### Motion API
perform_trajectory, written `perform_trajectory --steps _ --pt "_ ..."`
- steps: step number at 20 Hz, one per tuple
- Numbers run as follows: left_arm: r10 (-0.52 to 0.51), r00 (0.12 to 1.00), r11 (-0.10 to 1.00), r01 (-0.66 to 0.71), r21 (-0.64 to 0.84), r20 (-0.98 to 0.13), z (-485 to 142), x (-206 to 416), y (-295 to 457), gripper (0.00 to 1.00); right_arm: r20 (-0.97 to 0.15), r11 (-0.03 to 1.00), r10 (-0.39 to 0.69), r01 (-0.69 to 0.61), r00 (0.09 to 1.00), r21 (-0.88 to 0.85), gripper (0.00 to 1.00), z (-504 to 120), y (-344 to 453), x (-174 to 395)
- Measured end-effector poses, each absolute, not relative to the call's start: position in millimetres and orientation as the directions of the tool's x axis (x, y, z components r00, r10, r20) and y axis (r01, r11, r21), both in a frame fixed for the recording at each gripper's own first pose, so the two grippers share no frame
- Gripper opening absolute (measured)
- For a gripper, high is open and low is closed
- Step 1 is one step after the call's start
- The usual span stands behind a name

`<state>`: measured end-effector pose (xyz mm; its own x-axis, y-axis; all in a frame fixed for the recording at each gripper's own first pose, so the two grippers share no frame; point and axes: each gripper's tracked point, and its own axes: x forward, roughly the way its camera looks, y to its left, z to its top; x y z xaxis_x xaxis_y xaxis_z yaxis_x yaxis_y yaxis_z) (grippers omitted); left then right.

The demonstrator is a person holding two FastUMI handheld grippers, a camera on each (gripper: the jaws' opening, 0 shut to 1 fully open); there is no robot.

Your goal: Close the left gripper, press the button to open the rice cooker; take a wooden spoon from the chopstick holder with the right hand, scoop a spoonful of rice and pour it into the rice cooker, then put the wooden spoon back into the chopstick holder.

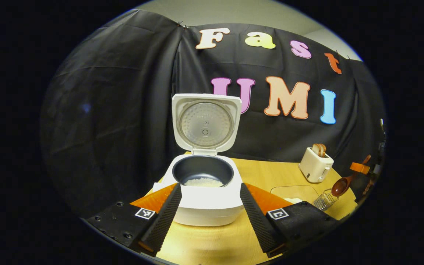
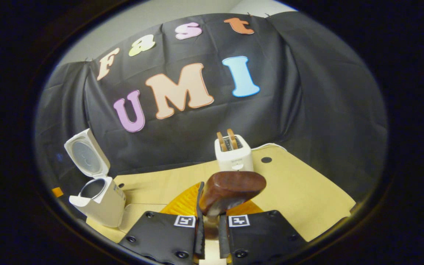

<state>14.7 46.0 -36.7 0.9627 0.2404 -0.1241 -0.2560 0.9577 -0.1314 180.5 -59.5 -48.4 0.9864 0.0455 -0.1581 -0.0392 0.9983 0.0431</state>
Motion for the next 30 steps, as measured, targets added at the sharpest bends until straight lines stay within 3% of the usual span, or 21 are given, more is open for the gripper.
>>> perform_trajectory --steps 8,18,23,30 --pt "0.186 0.974 0.976 -0.198 -0.09 -0.127 -37 21 61 0.95 -0.193 0.978 0.167 -0.187 0.967 -0.091 0.19 -75 53 185" --pt "0.092 0.985 0.993 -0.102 -0.065 -0.143 -44 24 64 0.95 -0.281 0.87 0.091 -0.213 0.955 -0.444 0.19 -172 98 195" --pt "0.063 0.988 0.995 -0.074 -0.07 -0.139 -45 26 68 0.95 -0.324 0.893 0.103 -0.231 0.94 -0.386 0.19 -195 113 192" --pt "0.049 0.988 0.995 -0.061 -0.076 -0.143 -49 24 83 0.95 -0.411 0.975 0.157 -0.206 0.898 -0.079 0.19 -212 139 184"
